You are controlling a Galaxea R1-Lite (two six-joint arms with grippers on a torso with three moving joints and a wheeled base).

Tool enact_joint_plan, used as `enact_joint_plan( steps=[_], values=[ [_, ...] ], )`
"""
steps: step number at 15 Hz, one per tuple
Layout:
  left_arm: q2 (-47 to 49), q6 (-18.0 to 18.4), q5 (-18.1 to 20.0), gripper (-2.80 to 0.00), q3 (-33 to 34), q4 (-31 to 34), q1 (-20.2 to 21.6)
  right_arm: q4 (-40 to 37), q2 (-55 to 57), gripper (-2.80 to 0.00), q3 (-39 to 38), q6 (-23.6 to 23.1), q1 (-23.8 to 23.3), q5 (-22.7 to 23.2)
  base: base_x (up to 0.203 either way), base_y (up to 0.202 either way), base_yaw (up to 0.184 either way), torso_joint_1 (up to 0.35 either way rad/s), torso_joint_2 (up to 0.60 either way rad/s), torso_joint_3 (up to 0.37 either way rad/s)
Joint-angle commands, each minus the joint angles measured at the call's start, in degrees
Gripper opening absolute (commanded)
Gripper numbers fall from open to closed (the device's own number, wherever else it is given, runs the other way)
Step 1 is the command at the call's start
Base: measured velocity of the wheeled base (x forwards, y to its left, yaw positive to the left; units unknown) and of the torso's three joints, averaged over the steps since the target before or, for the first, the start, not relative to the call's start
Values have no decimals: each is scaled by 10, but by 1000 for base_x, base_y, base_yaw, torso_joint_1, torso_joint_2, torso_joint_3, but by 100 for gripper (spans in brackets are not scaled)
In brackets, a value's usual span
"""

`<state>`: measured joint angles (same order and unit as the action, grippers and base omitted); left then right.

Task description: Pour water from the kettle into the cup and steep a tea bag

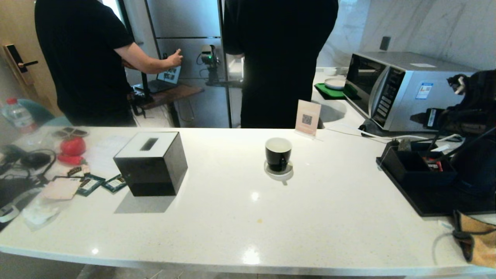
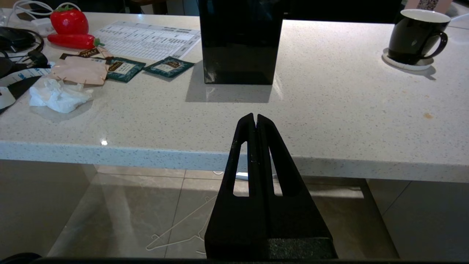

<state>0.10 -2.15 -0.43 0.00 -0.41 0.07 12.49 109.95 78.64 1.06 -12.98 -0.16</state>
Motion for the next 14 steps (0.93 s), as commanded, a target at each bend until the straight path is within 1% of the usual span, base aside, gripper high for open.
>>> enact_joint_plan(
  steps=[1,5,12,14],
  values=[
    [0,0,0,-280,0,0,0,-18,49,0,39,-1,1,0,0,0,0,0,0,0],
    [0,0,0,-280,0,0,0,-49,81,0,64,-2,0,-3,0,0,0,0,0,0],
    [1,0,0,-280,0,0,0,-66,116,0,91,-3,-2,-5,0,0,0,0,0,0],
    [0,0,0,-280,0,0,0,-67,120,0,91,-11,-6,-4,0,0,0,0,0,0]
  ],
)
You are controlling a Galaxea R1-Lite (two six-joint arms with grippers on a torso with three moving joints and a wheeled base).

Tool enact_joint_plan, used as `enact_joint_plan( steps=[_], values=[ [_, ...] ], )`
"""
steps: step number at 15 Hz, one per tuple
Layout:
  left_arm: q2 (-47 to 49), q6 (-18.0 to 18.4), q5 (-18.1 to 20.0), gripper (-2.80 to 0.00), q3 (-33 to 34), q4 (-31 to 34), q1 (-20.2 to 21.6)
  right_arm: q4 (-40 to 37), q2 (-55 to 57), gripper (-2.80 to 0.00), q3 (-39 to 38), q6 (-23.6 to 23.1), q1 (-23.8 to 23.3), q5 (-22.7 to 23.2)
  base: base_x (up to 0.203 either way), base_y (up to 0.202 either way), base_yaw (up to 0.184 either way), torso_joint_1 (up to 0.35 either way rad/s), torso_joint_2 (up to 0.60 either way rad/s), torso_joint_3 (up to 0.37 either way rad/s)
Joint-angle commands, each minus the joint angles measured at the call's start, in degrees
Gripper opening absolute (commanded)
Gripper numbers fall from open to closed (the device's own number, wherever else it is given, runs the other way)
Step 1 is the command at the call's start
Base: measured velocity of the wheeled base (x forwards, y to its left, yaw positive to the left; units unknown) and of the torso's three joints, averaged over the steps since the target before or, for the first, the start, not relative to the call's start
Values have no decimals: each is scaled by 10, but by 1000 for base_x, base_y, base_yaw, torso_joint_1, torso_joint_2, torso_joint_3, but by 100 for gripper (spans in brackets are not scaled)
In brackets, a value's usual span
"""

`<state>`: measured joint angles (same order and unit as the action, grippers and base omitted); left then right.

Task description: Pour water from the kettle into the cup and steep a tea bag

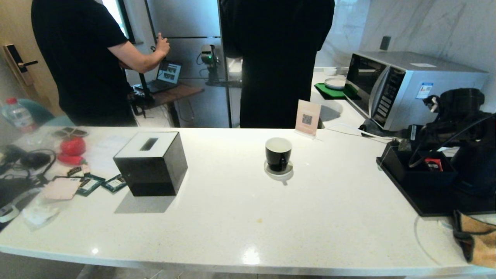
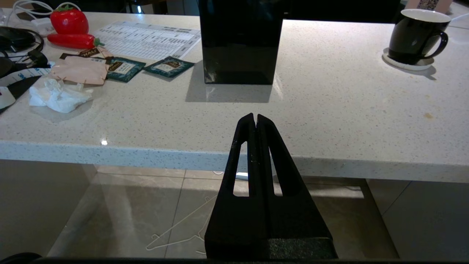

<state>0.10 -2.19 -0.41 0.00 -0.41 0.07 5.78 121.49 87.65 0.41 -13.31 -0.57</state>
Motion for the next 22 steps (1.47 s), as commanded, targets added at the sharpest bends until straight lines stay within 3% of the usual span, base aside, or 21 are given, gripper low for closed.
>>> enact_joint_plan(
  steps=[1,22],
  values=[
    [0,0,0,-280,0,0,0,0,8,0,1,-7,-4,0,0,0,0,0,0,0],
    [0,0,0,-280,0,0,0,8,52,0,9,-9,-12,0,0,0,0,0,0,0]
  ],
)
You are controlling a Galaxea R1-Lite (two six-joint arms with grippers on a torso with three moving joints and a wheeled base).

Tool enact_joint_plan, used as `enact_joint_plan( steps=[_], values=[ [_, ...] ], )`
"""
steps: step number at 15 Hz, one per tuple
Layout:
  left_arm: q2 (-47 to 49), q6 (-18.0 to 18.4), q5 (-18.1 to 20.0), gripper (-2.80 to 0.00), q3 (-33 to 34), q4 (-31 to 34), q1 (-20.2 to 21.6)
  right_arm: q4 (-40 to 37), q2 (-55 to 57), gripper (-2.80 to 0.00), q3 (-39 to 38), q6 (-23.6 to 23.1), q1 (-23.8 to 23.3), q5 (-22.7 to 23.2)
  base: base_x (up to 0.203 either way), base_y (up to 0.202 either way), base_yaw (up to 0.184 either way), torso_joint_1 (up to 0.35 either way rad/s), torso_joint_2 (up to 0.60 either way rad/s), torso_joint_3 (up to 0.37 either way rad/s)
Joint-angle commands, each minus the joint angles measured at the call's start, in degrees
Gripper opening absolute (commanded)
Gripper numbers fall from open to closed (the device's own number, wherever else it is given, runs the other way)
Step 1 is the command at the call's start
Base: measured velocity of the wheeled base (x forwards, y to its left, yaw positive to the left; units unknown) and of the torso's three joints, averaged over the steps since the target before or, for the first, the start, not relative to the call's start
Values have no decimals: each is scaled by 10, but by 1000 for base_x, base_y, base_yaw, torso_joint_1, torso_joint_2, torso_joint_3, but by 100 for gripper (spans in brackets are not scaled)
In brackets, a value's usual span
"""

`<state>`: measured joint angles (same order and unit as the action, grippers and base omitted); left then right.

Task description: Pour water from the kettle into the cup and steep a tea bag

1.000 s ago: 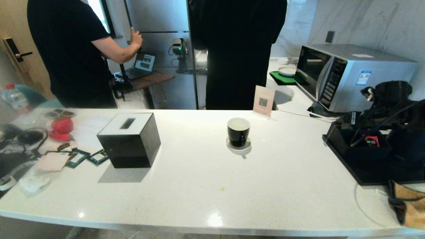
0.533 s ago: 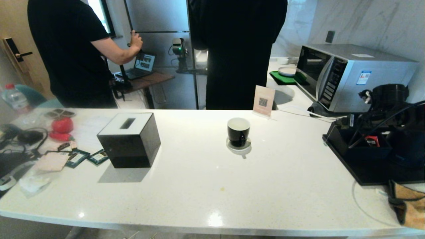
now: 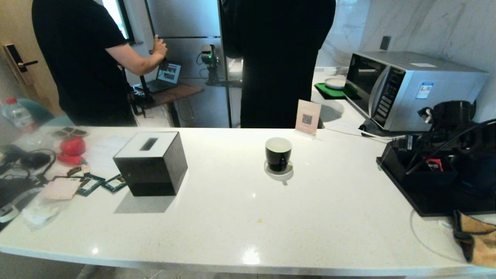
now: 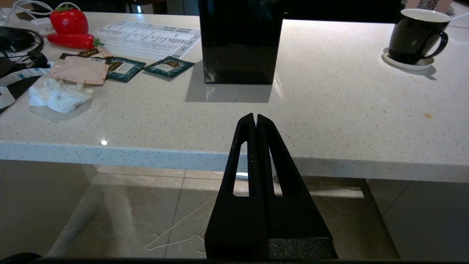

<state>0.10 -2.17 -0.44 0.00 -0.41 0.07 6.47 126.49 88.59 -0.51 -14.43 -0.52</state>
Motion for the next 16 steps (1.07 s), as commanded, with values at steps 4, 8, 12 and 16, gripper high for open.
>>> enact_joint_plan(
  steps=[4,8,12,16],
  values=[
    [1,0,0,-280,0,0,0,0,9,0,7,0,0,0,0,0,0,0,0,0],
    [0,0,0,-280,0,0,0,0,13,-280,12,0,0,0,0,0,0,0,0,0],
    [1,0,0,-280,0,0,0,1,14,-280,12,1,0,1,0,0,0,0,0,0],
    [1,0,0,-280,0,0,0,2,16,-280,12,0,0,1,0,0,0,0,0,0]
  ],
)
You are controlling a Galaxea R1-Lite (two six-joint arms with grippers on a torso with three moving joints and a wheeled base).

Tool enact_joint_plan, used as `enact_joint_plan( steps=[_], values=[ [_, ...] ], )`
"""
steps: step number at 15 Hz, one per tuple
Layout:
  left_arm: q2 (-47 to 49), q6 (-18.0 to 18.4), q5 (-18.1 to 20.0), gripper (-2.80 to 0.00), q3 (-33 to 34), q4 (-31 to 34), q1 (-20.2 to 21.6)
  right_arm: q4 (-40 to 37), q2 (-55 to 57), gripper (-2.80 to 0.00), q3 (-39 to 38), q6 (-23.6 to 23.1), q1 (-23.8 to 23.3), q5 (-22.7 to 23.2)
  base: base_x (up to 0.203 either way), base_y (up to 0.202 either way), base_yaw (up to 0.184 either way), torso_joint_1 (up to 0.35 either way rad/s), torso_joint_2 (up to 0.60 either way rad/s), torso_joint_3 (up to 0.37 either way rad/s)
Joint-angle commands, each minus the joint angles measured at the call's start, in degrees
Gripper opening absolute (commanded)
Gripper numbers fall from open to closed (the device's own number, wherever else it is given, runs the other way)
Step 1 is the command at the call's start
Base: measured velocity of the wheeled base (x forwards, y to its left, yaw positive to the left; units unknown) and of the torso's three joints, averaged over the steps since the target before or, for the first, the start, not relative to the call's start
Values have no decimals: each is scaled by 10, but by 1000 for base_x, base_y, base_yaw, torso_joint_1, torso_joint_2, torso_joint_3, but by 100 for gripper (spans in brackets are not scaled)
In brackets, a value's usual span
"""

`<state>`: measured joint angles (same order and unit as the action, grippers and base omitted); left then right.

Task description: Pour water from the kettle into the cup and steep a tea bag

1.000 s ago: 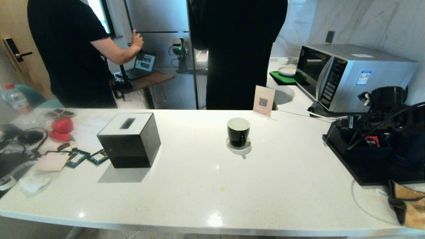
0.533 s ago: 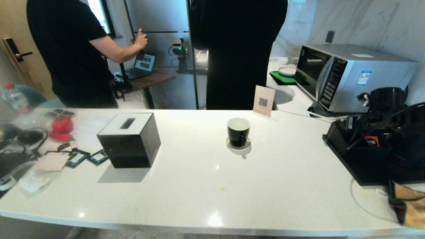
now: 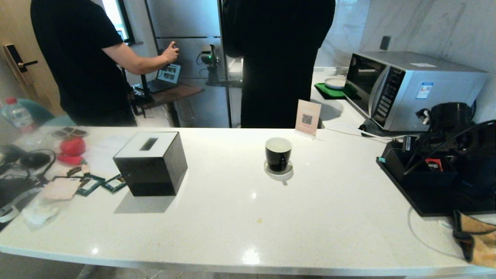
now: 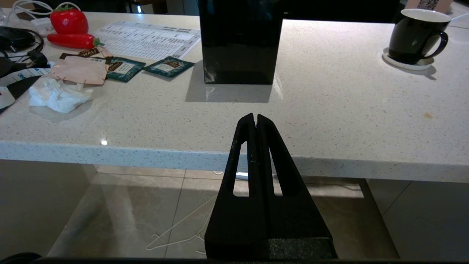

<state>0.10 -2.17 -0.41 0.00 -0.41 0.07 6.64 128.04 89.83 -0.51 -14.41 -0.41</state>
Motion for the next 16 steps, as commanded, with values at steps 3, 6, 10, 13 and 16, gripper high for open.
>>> enact_joint_plan(
  steps=[3,6,10,13,16],
  values=[
    [0,0,0,-280,0,0,0,0,-1,-280,0,0,0,0,0,0,0,0,0,0],
    [1,0,0,-280,0,0,0,-1,-4,-280,5,0,1,0,0,0,0,0,0,0],
    [0,0,0,-280,0,0,0,-1,-10,-280,22,1,1,0,0,0,0,0,0,0],
    [1,0,0,-280,0,0,0,-1,-17,-280,25,1,1,0,0,0,0,0,0,0],
    [1,0,0,-280,0,0,0,-1,-25,-280,25,1,1,0,0,0,0,0,0,0]
  ],
)
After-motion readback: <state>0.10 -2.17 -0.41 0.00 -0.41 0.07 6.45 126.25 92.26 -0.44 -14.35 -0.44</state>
